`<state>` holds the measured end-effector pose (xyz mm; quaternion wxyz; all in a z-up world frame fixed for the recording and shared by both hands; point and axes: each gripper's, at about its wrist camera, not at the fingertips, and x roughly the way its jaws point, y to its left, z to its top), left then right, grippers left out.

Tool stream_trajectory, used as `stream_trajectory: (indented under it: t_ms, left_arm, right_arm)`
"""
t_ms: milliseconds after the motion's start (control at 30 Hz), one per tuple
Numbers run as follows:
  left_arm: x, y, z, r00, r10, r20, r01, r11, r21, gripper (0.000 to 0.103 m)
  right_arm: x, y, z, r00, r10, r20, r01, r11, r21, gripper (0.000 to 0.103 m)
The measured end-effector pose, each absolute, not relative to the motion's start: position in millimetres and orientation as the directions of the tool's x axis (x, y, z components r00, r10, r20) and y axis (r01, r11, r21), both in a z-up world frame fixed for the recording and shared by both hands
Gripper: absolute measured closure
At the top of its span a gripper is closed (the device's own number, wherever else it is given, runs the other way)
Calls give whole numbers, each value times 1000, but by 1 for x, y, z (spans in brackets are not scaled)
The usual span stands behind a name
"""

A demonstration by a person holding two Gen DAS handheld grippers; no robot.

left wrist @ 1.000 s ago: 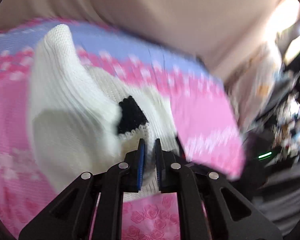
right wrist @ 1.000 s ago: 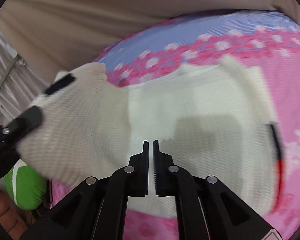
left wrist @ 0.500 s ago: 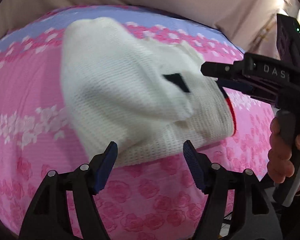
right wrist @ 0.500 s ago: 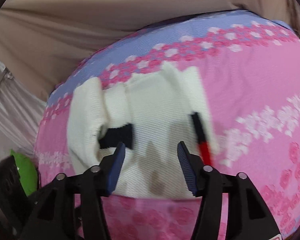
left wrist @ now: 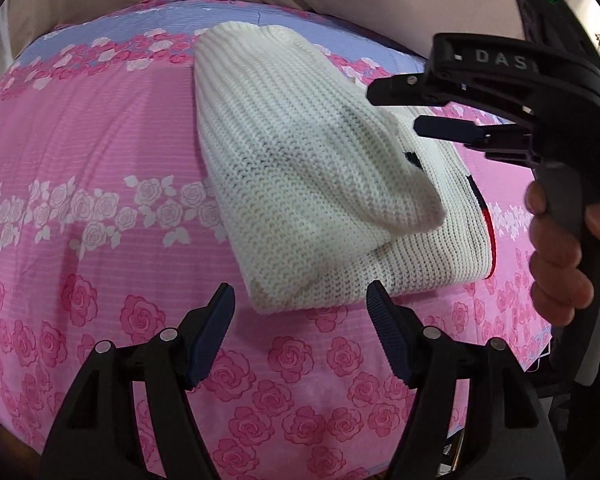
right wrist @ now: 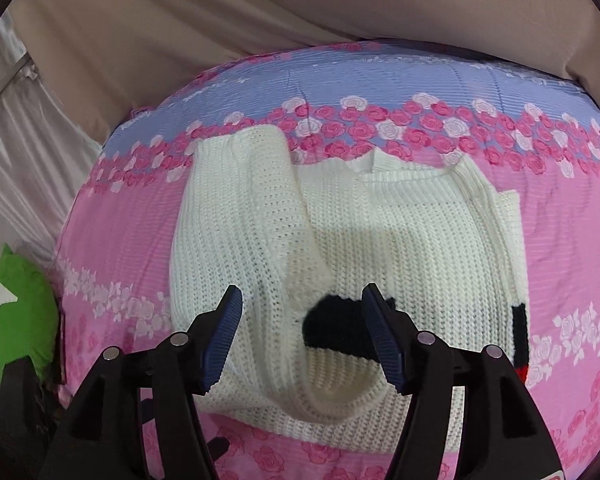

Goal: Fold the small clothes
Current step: 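Grasp the sweater hem with the right gripper and lift it toward the collar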

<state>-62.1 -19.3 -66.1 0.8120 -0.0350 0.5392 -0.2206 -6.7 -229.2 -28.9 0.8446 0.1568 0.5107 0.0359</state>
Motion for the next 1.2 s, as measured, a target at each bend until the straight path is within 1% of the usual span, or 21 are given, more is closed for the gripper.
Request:
stream_trajectory:
  t_ms: [167,200,233,267,333,433,467,533,600,633,700,733,767,867,933,1000,1067,1100,1133,1167,1200]
  left_arm:
    - [-60,-13,-63,322,-405,-856,290,903,-318,36]
    - [-60,-12,-62,319,-413,-853,285,900,-330,36]
    - [-59,-11,-61,316,-417,-852,282,899,-336,36]
    - [-60,-9,-61,313,-424,-850,281,896,-344,36]
    - [-60,-8,-61,313,-424,-850,284,896,-342,35]
    - [-58,-14,-69,287,-422,-860,294,893,-340,33]
    - [-57,-17,-73,275,-421,-864,299,892,-339,32]
    - [-55,-27,-80,261,-412,-873,318,890,-325,32]
    - [-53,-34,-85,265,-407,-874,337,889,-311,32]
    - [-52,-37,-87,266,-403,-876,341,889,-305,31]
    - [-50,-42,-93,254,-398,-881,340,890,-304,31]
    - [-48,-45,-96,247,-400,-883,337,889,-308,31]
    - [-47,-46,-97,244,-400,-883,338,889,-309,31]
    - [-46,-49,-99,250,-393,-885,346,890,-297,31]
    - [-44,-50,-102,247,-389,-887,342,892,-296,31]
    - [-41,-49,-104,242,-391,-888,331,893,-303,32]
    - [-36,-47,-106,214,-405,-889,317,889,-329,36]
    - [-33,-46,-106,197,-414,-888,311,886,-344,44]
    - [-30,-44,-106,185,-420,-889,307,884,-353,51]
    - [-28,-42,-105,179,-416,-891,303,885,-353,55]
    - [-26,-41,-105,175,-415,-893,302,886,-353,66]
  right_arm:
    - [15,-225,-51,415,330,-848,105,908,405,40]
    - [18,-223,-57,403,334,-852,109,907,407,41]
    - [21,-221,-63,390,344,-854,106,905,413,59]
    - [23,-219,-66,377,367,-851,95,898,429,92]
    - [16,-229,-54,418,410,-811,96,868,488,92]
    - [-8,-255,-29,496,358,-791,107,879,465,93]
    - [-14,-263,-30,499,337,-798,124,884,451,92]
    - [-21,-277,-54,444,322,-836,170,886,431,90]
    - [-24,-282,-76,403,318,-858,204,883,423,85]
    - [-24,-281,-79,403,324,-856,202,881,428,77]
    - [-23,-279,-73,434,304,-848,201,885,421,67]
    - [-21,-277,-67,450,289,-845,195,892,409,56]
    - [-19,-275,-59,476,240,-846,188,912,365,42]
    - [-8,-269,-49,512,125,-850,180,952,248,26]
    - [6,-268,-60,469,140,-872,174,953,247,23]
    - [17,-265,-77,400,204,-893,183,938,296,23]
    - [20,-259,-87,371,263,-891,206,912,355,31]
    - [21,-256,-87,375,271,-887,214,905,367,46]
    - [23,-253,-83,377,287,-881,213,899,384,69]
    - [23,-252,-75,389,306,-869,210,889,407,78]
    - [21,-252,-61,421,338,-841,198,871,450,80]
